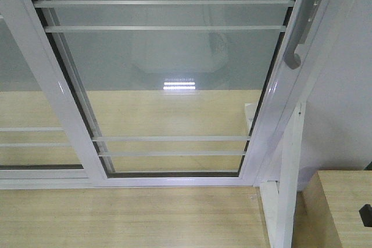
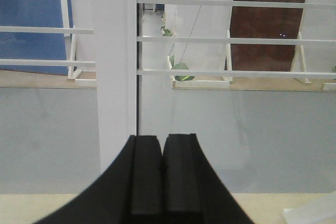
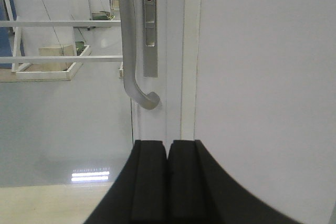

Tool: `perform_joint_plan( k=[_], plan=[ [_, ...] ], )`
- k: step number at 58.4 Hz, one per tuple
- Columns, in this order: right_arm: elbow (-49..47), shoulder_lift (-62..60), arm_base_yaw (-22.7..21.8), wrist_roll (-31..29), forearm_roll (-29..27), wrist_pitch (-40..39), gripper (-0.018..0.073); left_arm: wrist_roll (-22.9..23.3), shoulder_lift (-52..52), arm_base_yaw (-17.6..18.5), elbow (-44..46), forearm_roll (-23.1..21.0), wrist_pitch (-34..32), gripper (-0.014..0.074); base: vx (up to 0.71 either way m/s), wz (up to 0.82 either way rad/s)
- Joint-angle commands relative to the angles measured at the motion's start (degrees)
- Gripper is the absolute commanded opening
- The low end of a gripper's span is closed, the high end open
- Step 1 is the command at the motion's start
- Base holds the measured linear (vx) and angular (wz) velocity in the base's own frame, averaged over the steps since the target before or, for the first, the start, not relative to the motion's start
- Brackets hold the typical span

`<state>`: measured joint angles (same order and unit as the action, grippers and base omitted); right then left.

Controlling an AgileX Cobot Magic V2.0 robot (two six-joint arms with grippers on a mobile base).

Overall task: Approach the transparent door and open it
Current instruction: 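Position the open right gripper around the silver handle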

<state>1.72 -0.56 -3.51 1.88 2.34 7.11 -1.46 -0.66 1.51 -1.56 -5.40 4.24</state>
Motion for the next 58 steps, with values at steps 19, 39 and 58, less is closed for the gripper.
perform_joint_plan(
  k=[19,39,58],
  plan=[
    [0.75,-0.8,-0.32,-0.35,0.17,-5.01,-0.0008,0.41,-0.66,0.23,-1.7,-0.17,-4.67,-0.0006,0.0,0.0],
    [0.75,-0.8,-0.32,-0.35,0.17,-5.01,-0.0008,0.41,-0.66,0.23,-1.7,-0.17,-4.67,-0.0006,0.0,0.0],
    [0.69,-0.8,-0.32,-0.35,0.17,-6.25,-0.0008,0.41,-0.66,0.23,-1.7,-0.17,-6.74,-0.0006,0.0,0.0]
  ],
)
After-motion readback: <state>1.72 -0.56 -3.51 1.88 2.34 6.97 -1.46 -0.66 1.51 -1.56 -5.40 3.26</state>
